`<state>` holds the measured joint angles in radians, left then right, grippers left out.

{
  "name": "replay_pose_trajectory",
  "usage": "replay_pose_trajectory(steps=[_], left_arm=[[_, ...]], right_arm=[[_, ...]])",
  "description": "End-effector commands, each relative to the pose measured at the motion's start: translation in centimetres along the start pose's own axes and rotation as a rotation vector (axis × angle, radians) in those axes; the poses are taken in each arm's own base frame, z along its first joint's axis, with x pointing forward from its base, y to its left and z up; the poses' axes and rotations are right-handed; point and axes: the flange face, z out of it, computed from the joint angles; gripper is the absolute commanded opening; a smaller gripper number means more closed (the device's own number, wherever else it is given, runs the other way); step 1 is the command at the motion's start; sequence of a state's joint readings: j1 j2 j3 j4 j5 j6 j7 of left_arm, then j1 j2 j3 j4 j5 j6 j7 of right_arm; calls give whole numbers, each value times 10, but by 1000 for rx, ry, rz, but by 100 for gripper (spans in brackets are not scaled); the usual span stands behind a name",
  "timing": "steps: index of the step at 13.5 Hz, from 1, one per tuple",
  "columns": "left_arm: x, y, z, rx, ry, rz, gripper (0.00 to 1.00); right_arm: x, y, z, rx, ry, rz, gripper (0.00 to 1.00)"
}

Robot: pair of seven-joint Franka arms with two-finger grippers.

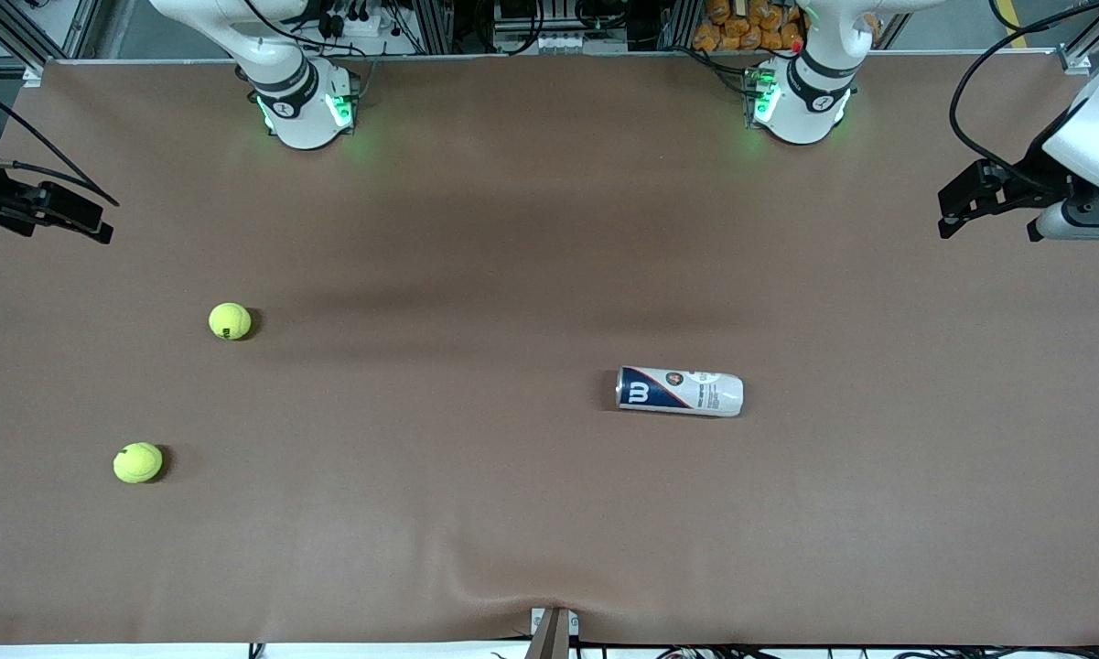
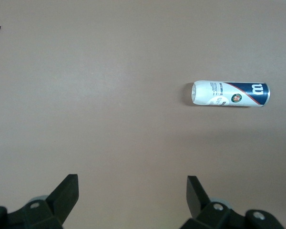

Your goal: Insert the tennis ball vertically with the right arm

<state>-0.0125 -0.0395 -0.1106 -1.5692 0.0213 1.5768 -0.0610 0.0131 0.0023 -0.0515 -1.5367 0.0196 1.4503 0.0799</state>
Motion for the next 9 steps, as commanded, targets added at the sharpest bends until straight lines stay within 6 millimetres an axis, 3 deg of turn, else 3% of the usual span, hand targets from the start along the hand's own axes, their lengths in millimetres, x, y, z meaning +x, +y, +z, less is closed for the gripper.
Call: replay_pose_trajectory(steps=[1,5,7,9], left_arm=[[2,-2,-6,7,-5,5,100],[3,-4,5,-18,-31,2,100],[10,2,25,-18,-72,23,100],[26,4,62,-7,-132,30,100]], right_arm=[[-1,3,-1,-5,3,-3,100],[-2,4,-2,-10,0,-1,100],[-2,4,-1,-13,-7,-2,100],[-1,3,1,-12,-12,-3,100]])
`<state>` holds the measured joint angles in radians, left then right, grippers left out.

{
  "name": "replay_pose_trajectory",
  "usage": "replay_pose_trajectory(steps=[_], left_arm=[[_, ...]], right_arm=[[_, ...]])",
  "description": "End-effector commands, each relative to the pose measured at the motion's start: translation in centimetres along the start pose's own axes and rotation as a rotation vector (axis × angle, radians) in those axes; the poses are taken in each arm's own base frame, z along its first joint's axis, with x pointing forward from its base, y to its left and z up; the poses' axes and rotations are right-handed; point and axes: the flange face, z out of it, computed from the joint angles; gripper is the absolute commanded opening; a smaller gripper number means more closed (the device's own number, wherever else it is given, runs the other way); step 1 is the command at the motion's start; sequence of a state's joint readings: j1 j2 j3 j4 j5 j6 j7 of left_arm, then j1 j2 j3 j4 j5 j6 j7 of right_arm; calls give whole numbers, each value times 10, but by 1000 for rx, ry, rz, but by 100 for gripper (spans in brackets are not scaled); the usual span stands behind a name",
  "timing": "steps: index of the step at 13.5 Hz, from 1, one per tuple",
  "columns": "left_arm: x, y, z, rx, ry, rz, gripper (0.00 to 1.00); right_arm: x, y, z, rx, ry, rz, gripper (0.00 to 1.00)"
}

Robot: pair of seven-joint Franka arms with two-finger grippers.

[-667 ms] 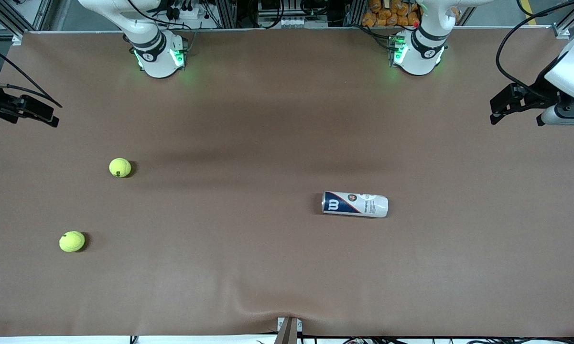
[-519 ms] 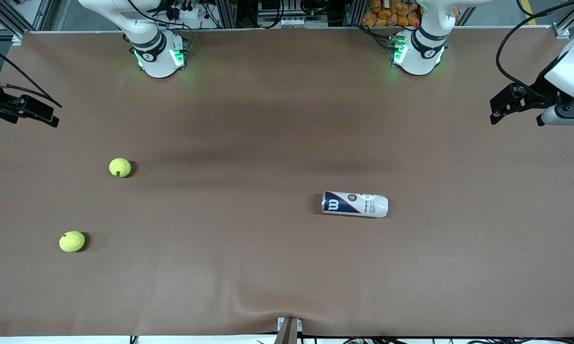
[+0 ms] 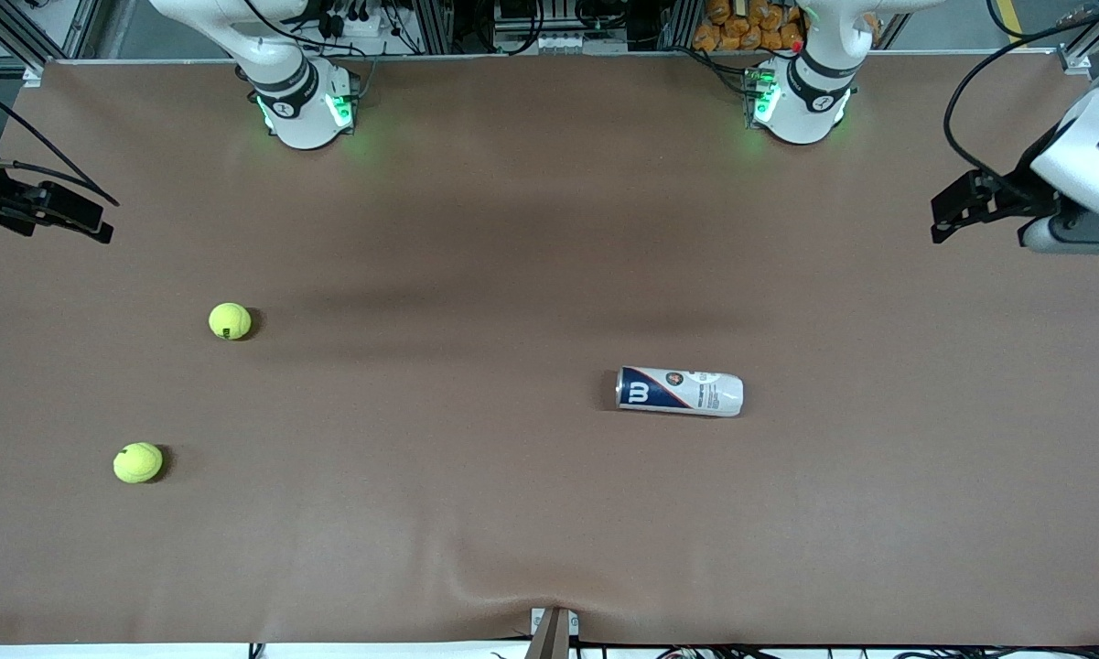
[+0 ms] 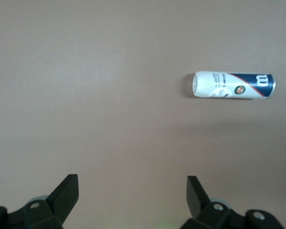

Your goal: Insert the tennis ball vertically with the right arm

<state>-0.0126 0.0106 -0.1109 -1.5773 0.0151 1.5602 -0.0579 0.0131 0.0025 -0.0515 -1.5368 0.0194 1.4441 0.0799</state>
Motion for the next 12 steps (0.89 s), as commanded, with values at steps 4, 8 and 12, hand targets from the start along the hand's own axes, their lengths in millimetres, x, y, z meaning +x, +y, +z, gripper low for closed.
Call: replay_pose_trajectory(steps=[4,8,12], left_arm=[[53,18,70,-30,-61,183,100],[77,52,107,-33,-34,442,100],[94,105,160,-73,-43,870,100]], right_arm=[[10,-5,18,-13,-37,-15,100],[16,-3,37,-16,-71,-12,100],[16,-1,47,-17,-91,-8,100]])
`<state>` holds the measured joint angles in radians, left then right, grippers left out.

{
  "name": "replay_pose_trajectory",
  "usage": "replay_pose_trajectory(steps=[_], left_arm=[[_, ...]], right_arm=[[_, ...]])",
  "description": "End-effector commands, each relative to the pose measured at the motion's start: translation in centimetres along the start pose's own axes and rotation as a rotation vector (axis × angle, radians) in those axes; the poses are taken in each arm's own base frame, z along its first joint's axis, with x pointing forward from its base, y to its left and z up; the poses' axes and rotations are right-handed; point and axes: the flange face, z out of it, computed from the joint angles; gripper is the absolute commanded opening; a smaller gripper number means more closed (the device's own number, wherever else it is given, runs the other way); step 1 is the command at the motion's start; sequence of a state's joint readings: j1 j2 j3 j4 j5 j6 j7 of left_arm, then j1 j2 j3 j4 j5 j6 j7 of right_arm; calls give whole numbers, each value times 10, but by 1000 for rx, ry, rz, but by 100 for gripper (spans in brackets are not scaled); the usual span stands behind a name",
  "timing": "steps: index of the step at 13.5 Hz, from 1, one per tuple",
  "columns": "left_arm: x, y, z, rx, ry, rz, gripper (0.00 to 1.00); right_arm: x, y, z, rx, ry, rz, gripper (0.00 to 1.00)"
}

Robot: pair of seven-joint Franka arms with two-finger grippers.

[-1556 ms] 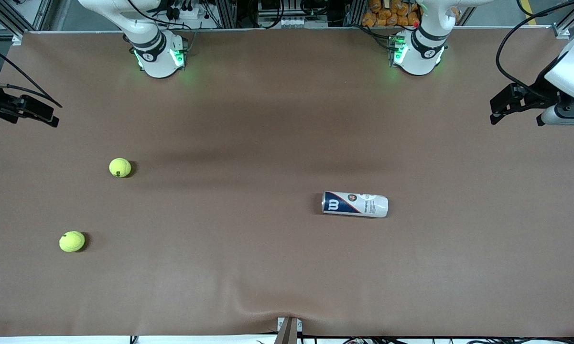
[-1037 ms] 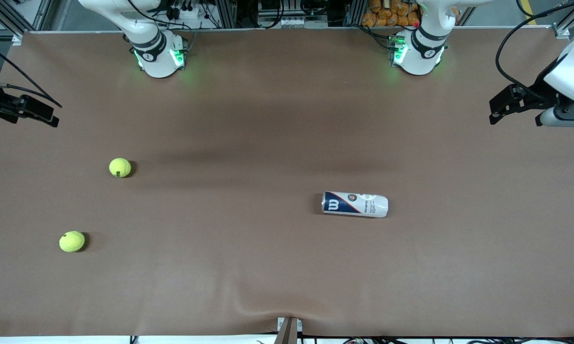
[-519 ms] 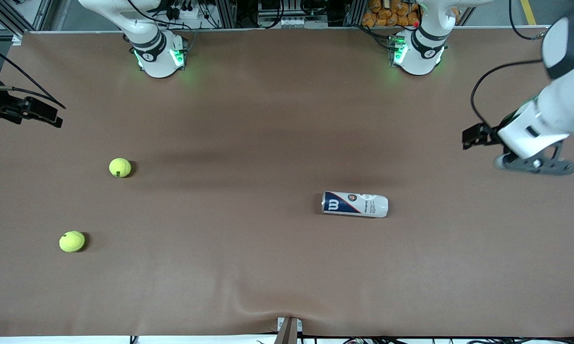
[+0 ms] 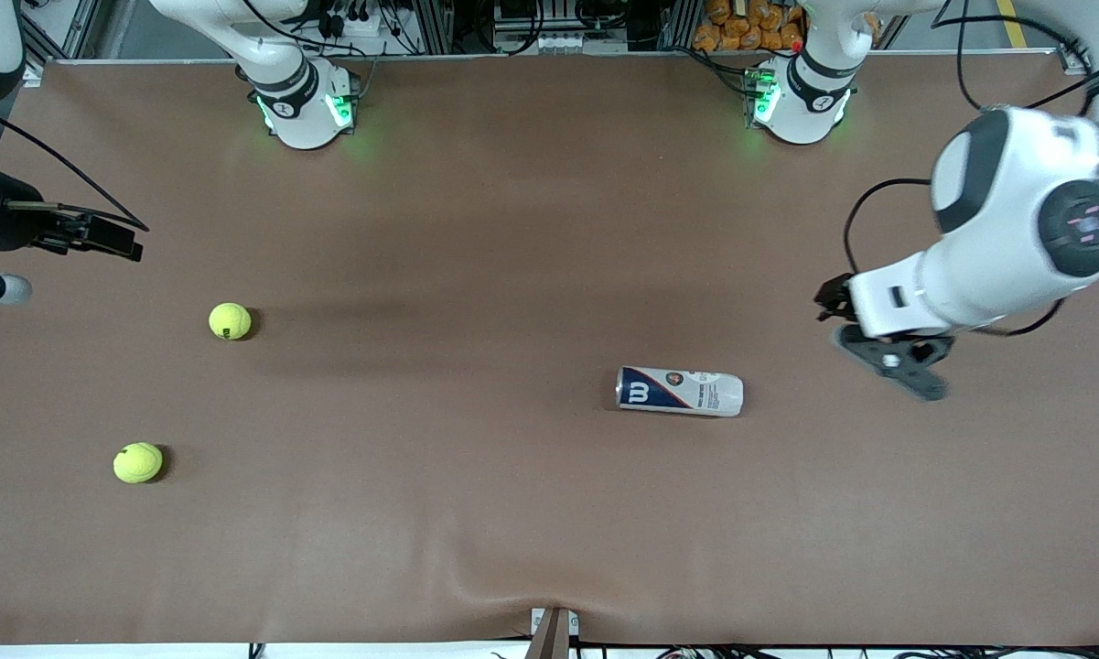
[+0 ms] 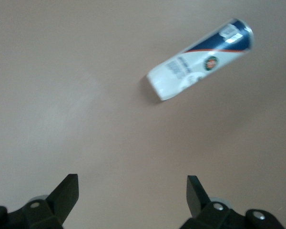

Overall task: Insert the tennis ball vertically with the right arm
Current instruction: 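Reach the left gripper to the Wilson can while the right gripper reaches a ball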

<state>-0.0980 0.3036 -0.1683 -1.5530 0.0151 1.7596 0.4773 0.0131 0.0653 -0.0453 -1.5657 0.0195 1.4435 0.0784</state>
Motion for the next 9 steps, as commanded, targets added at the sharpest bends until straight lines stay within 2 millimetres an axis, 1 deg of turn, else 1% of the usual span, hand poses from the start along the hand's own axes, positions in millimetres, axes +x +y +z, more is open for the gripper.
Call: replay_pose_trajectory(steps=[1,2,4,5,6,7,9], left_arm=[[30,-1,28,-21,12,268,100],[36,-1,35,-35,16,345,100],[52,4,54,-27,39,487,100],[62,22,58,-17,29,559,100],[74,43,70,16,-10,650,100],[86,55,78,51,-29,727,100],[96,65,97,39,-36,776,100]], right_arm=[[-4,4,2,-7,-2,-1,100],[-4,5,4,-7,-5,1,100],[-4,8,12,-7,-19,5,100],[-4,10,13,-6,-22,9,100],[-4,11,20,-7,-37,12,100],[-9,19,32,-5,-63,24,100],[-10,31,38,0,-70,46,100]])
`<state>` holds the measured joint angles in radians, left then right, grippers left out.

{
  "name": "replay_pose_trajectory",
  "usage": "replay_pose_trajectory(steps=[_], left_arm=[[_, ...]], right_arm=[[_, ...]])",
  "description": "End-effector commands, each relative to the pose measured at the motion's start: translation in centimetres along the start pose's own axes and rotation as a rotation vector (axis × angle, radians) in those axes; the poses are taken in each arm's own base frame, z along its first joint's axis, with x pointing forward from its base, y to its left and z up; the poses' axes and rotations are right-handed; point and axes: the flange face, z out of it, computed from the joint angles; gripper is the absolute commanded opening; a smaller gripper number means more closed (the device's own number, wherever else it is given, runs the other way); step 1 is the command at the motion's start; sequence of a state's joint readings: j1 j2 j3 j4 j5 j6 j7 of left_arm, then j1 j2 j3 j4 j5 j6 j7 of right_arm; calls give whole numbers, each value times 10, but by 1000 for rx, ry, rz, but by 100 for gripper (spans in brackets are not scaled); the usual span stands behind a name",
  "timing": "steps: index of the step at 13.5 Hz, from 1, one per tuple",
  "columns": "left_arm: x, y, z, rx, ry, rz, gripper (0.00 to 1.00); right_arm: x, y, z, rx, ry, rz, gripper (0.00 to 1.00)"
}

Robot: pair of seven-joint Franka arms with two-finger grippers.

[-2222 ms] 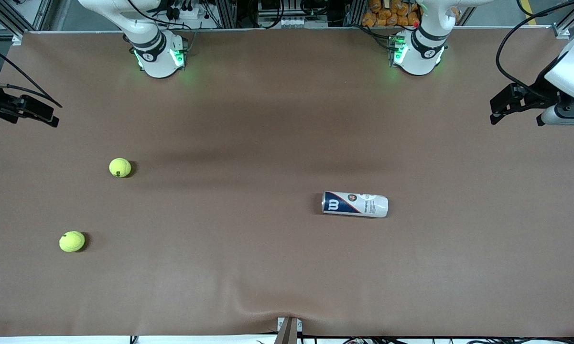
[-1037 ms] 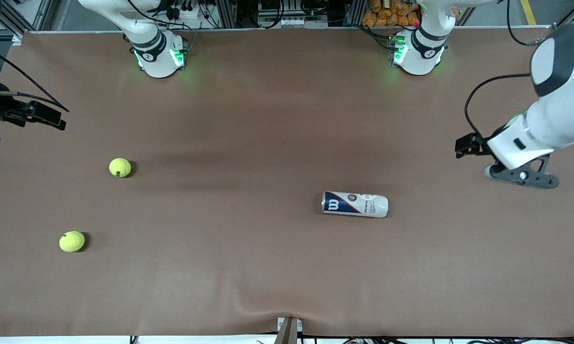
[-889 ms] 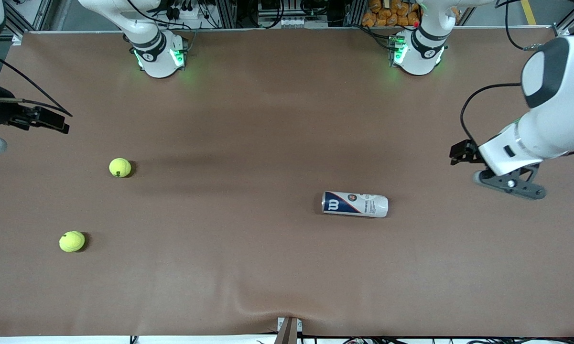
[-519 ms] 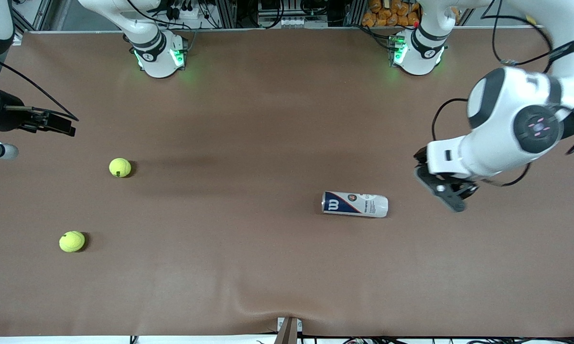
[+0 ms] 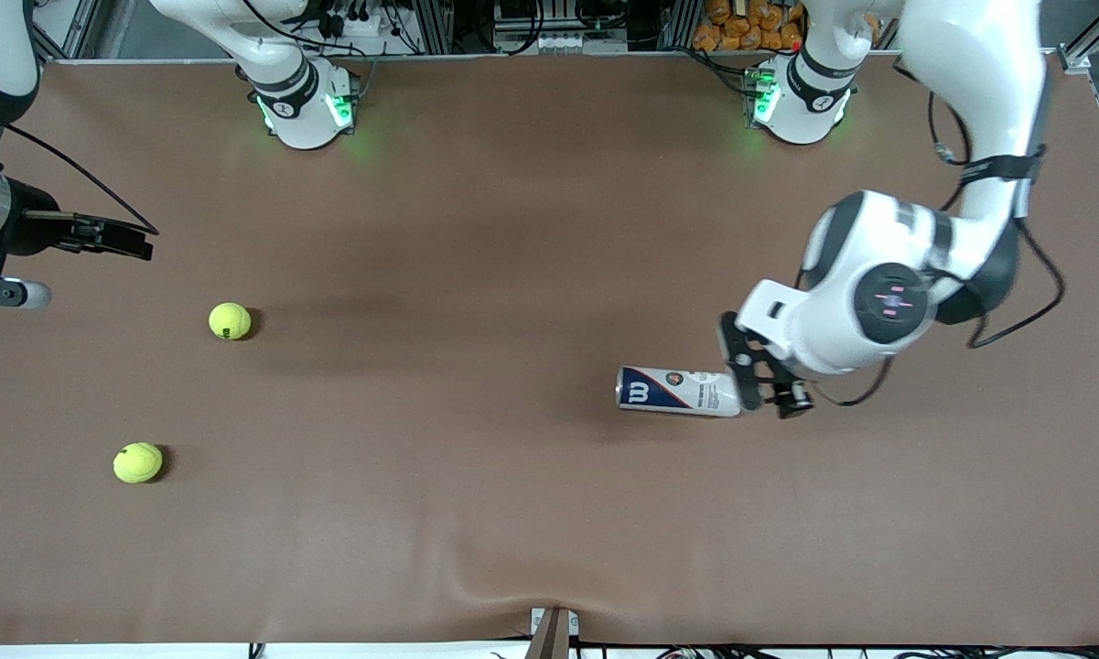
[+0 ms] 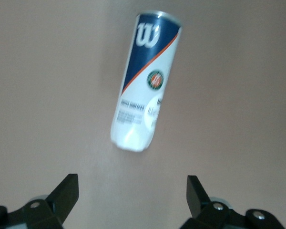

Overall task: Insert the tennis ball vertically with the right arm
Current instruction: 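Reach the left gripper to the Wilson can while the right gripper reaches a ball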

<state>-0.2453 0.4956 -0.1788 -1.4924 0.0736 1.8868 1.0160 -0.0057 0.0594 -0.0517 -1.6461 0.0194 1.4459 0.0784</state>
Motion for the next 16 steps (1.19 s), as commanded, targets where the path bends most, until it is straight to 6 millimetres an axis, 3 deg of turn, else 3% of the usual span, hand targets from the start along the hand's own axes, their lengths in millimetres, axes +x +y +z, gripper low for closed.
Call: replay_pose_trajectory(steps=[1,5,7,9,10,11,13,16], left_arm=[[26,-3,19,18,-10,125,100],[51,-1,68,40,-82,226,100],[57,-7,88,64,-74,241,100],[57,-14,101,95,-49,242,100],[65,-12,113,99,-42,246,100],[75,-5,117,108,-45,266,100],[79,0,129,104,-50,271,100],[78,11,147,87,-60,284,100]], right_arm=[[-8,29,10,6,-1,36,100],[3,55,50,22,-1,9,100],[9,55,81,22,9,8,100],[17,54,118,21,22,10,100],[29,55,158,16,7,12,100],[38,62,183,17,-23,24,100],[45,75,220,24,-56,50,100],[47,66,272,17,-8,36,100]])
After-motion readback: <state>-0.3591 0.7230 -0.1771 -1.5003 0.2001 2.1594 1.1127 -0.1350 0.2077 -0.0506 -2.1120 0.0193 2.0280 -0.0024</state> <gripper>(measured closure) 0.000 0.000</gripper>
